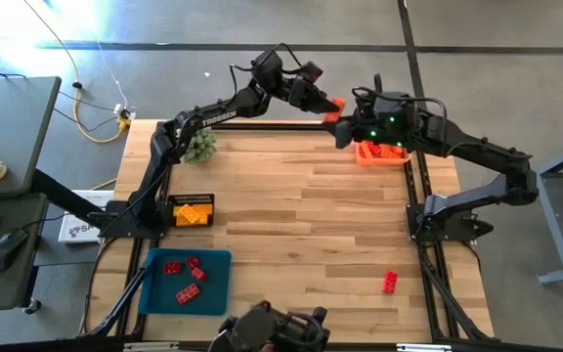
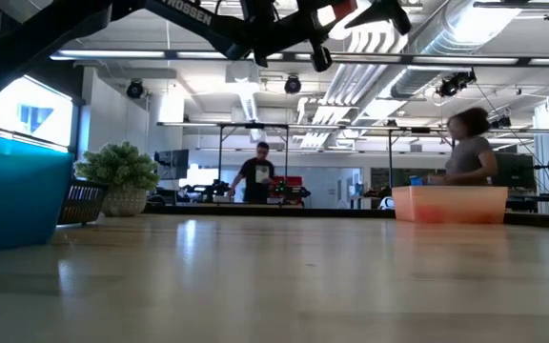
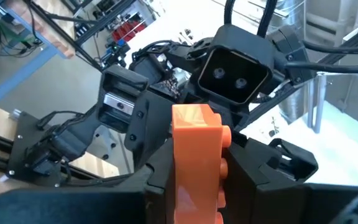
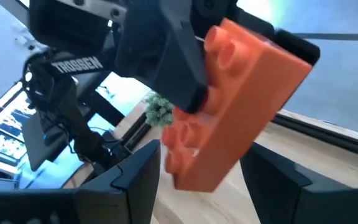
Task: Sort & place blocks by color
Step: Put the orange game piece into the orange bin
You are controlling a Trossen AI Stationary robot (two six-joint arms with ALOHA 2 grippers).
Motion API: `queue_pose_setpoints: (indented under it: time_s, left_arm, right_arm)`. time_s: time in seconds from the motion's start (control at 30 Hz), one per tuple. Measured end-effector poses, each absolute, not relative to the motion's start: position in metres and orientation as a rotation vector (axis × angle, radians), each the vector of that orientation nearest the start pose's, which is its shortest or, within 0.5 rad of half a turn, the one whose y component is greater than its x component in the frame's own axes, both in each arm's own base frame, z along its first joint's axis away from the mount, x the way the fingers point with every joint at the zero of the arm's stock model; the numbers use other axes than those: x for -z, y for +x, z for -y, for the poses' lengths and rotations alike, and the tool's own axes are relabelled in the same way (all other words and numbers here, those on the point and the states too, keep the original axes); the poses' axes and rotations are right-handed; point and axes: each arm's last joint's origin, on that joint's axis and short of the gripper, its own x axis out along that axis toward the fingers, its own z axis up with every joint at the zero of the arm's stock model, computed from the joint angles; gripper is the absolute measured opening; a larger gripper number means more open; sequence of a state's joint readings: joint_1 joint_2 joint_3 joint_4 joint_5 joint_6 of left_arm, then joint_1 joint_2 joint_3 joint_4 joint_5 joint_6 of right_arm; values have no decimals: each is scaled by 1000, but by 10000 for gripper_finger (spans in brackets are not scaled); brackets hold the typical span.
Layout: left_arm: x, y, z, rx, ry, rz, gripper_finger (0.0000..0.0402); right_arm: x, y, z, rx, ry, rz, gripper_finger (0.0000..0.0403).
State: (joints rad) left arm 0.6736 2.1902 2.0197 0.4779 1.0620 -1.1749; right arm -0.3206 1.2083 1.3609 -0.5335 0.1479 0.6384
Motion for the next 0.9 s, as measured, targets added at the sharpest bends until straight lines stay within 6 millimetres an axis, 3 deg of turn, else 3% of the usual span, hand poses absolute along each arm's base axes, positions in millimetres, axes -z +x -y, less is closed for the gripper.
queue_pose_setpoints:
  time_s: [0.3,0.6,0.9]
  left_arm:
    - [-361,414,-287,460,-899,-50,72]
    - [-364,415,-282,483,-817,-30,77]
    - [-360,417,-283,465,-849,-46,119]
  right_arm:
    - [-413,235,83,583,662,-192,196]
    - [-415,236,82,533,726,-181,78]
    - [-410,235,82,552,724,-230,78]
